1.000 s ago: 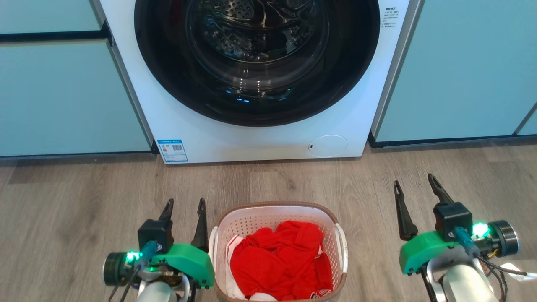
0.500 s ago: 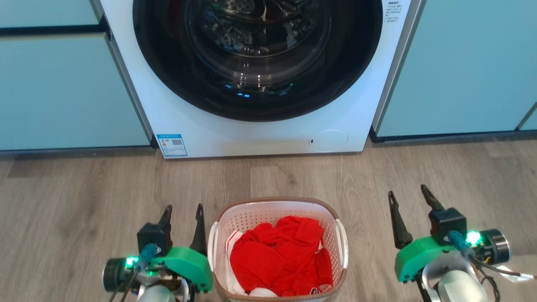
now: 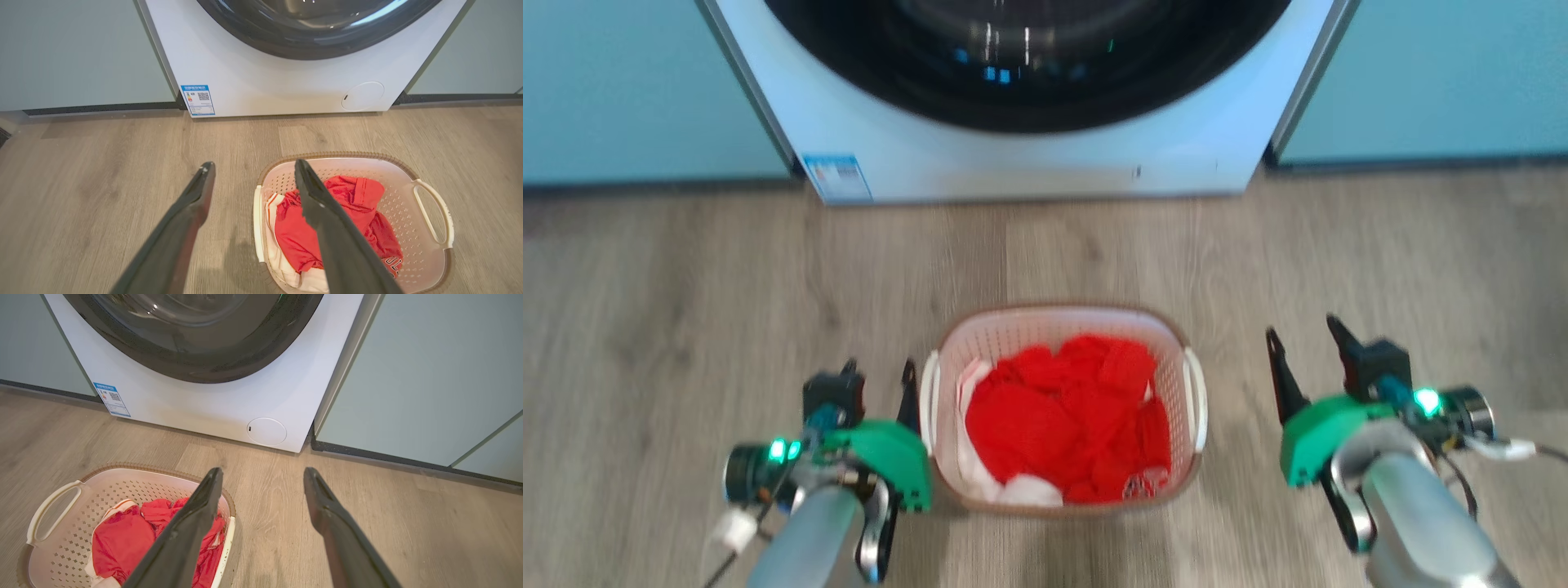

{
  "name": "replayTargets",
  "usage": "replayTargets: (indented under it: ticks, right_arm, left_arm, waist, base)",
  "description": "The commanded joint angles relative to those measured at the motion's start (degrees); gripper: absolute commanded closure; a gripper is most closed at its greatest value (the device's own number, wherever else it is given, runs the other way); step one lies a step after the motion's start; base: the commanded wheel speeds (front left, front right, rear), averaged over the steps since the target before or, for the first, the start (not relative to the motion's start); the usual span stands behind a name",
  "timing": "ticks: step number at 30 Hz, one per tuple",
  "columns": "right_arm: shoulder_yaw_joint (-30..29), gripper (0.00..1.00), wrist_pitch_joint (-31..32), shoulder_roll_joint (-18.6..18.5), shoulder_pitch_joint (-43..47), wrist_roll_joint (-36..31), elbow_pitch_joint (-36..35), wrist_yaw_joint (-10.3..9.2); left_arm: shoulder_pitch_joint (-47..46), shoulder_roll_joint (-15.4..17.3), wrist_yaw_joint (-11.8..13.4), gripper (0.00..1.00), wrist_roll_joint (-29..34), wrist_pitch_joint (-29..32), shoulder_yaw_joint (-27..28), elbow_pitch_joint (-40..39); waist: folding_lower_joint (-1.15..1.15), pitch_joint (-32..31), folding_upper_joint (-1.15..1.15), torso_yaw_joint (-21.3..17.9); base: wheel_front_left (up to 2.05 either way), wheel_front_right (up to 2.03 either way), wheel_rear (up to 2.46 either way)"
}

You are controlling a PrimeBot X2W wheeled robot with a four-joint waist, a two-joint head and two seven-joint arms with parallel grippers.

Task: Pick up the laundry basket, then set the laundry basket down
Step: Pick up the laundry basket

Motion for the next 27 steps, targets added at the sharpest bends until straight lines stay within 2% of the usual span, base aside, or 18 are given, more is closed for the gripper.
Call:
replayTargets:
  ticks: [1, 8, 15, 27]
  right_arm:
    - [1.9, 0.0, -0.2, -0.3, -3.5, 0.9, 0.3, 0.4]
    - [6.9, 0.0, 2.3, 0.6, -12.4, 7.2, 11.0, 0.4]
    - [10.3, 0.0, 3.8, 1.9, -19.4, 12.9, 19.3, 0.4]
    - [15.1, 0.0, 5.1, 3.4, -27.7, 19.6, 28.2, 0.4]
  left_arm:
    - [-4.1, 0.1, -0.6, 0.0, -0.2, -0.3, 0.8, 0.5]
    - [-13.4, 0.1, -3.1, 0.0, -1.6, -0.3, -0.7, 11.5]
    - [-20.5, 0.1, -5.1, 0.0, -2.0, -0.3, -2.3, 21.6]
    - [-29.5, 0.1, -8.4, 0.0, -3.6, 1.0, -5.0, 32.3]
  waist:
    - [0.0, 6.3, 0.0, -0.3]
    - [0.0, 15.8, 0.0, -1.2]
    - [0.0, 21.8, 0.0, -2.3]
    - [0.0, 29.4, 0.0, -3.1]
  base:
    - [0.0, 0.0, 0.0]
    - [0.0, 0.0, 0.0]
    - [0.0, 0.0, 0.0]
    - [0.0, 0.0, 0.0]
